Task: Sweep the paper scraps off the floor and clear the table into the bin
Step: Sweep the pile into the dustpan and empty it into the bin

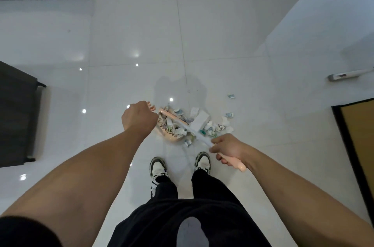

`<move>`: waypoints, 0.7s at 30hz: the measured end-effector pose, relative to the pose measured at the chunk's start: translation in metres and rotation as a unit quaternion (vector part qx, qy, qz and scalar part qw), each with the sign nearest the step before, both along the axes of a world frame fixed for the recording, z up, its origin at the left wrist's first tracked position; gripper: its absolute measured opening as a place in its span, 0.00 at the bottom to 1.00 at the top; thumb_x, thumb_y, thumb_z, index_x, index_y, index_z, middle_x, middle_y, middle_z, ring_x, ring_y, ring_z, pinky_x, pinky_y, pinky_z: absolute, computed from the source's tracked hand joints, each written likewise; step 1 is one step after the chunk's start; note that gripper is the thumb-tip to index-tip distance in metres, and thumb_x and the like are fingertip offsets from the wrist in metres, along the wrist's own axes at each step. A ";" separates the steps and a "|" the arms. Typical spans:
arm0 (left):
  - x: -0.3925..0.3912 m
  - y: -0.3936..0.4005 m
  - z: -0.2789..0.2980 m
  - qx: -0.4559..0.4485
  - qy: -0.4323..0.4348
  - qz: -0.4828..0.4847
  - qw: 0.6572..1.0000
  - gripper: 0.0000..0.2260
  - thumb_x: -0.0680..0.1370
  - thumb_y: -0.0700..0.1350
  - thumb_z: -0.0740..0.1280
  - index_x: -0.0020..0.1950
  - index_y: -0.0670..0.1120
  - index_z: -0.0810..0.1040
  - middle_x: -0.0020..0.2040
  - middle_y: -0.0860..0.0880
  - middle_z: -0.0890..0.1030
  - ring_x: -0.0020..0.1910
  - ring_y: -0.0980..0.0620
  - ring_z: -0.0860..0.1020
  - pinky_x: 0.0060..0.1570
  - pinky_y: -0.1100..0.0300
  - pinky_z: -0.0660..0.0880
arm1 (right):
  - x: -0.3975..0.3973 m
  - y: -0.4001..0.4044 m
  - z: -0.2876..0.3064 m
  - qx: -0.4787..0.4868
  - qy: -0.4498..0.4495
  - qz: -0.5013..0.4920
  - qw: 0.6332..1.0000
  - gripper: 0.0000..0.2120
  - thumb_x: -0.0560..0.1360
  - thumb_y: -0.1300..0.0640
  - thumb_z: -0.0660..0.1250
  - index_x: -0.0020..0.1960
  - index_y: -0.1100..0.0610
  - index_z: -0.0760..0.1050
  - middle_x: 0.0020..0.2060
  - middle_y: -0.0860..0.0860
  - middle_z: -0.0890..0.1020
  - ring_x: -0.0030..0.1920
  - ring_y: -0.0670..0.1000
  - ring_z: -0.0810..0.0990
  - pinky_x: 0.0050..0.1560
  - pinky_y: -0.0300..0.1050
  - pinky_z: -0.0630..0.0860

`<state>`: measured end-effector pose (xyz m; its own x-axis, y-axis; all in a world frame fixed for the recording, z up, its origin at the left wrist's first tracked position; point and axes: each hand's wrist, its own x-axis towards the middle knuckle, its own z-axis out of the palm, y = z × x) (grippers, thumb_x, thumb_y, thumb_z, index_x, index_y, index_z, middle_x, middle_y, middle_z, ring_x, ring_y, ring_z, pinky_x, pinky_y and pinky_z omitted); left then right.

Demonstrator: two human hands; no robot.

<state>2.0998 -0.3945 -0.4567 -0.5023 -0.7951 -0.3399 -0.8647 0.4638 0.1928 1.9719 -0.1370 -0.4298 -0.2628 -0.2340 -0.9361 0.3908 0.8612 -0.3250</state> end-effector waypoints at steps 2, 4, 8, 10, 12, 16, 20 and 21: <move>0.002 -0.004 0.007 -0.010 -0.003 -0.002 1.000 0.07 0.64 0.46 0.62 0.41 0.50 0.77 0.34 0.50 0.76 0.31 0.49 0.73 0.30 0.61 0.65 | -0.008 0.001 0.005 -0.007 0.012 -0.009 1.000 0.14 0.76 0.64 0.70 0.60 0.55 0.74 0.27 0.56 0.77 0.20 0.49 0.70 0.21 0.36 0.66; -0.002 -0.006 0.017 -0.023 -0.004 -0.013 1.000 0.10 0.64 0.45 0.62 0.42 0.50 0.78 0.35 0.50 0.77 0.34 0.46 0.75 0.34 0.60 0.68 | -0.018 0.000 0.012 -0.024 0.019 -0.009 1.000 0.11 0.75 0.63 0.70 0.57 0.58 0.77 0.28 0.57 0.77 0.21 0.50 0.70 0.23 0.36 0.65; -0.016 -0.013 0.040 -0.051 0.000 -0.012 0.999 0.08 0.65 0.45 0.63 0.42 0.50 0.78 0.36 0.49 0.77 0.36 0.45 0.76 0.34 0.60 0.68 | -0.038 -0.007 0.026 -0.050 0.033 -0.024 0.998 0.11 0.77 0.59 0.69 0.57 0.61 0.78 0.27 0.56 0.76 0.22 0.50 0.68 0.23 0.36 0.62; -0.020 -0.018 0.051 -0.062 0.011 -0.010 0.998 0.07 0.64 0.45 0.62 0.40 0.49 0.76 0.36 0.49 0.77 0.35 0.45 0.75 0.33 0.60 0.67 | -0.050 -0.009 0.033 -0.063 0.038 -0.031 0.997 0.10 0.77 0.58 0.69 0.56 0.60 0.77 0.26 0.55 0.76 0.20 0.49 0.68 0.22 0.35 0.63; -0.021 -0.023 0.061 -0.075 0.017 -0.010 0.997 0.05 0.64 0.45 0.61 0.37 0.49 0.74 0.35 0.48 0.76 0.34 0.45 0.74 0.32 0.60 0.66 | -0.062 -0.010 0.041 -0.078 0.035 -0.045 0.995 0.10 0.77 0.57 0.69 0.57 0.59 0.76 0.25 0.54 0.76 0.20 0.48 0.68 0.21 0.35 0.62; -0.028 -0.036 0.073 -0.093 0.043 -0.001 0.995 0.06 0.63 0.46 0.59 0.37 0.49 0.74 0.34 0.49 0.76 0.33 0.45 0.74 0.31 0.60 0.66 | -0.082 -0.014 0.060 -0.104 0.042 -0.079 0.991 0.08 0.77 0.56 0.69 0.55 0.57 0.76 0.27 0.54 0.75 0.21 0.48 0.67 0.20 0.36 0.60; -0.041 -0.051 0.086 -0.092 0.062 -0.024 0.994 0.05 0.63 0.46 0.61 0.36 0.49 0.73 0.32 0.49 0.75 0.31 0.47 0.73 0.29 0.61 0.63 | -0.078 -0.024 0.085 -0.130 0.063 -0.108 0.984 0.05 0.77 0.57 0.69 0.50 0.55 0.74 0.28 0.54 0.73 0.22 0.48 0.66 0.19 0.36 0.59; -0.043 -0.058 0.089 -0.093 0.069 -0.038 0.993 0.05 0.63 0.46 0.61 0.36 0.48 0.73 0.33 0.49 0.75 0.32 0.46 0.73 0.30 0.60 0.64 | -0.074 -0.027 0.091 -0.127 0.079 -0.116 0.982 0.05 0.77 0.57 0.69 0.51 0.55 0.74 0.29 0.54 0.73 0.22 0.48 0.66 0.20 0.36 0.59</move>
<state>2.0565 -0.4522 -0.3674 -0.5947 -0.7957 -0.1151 -0.7972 0.5652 0.2119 1.8976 -0.1641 -0.3387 -0.4744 -0.3704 -0.7986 0.4948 0.6381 -0.5899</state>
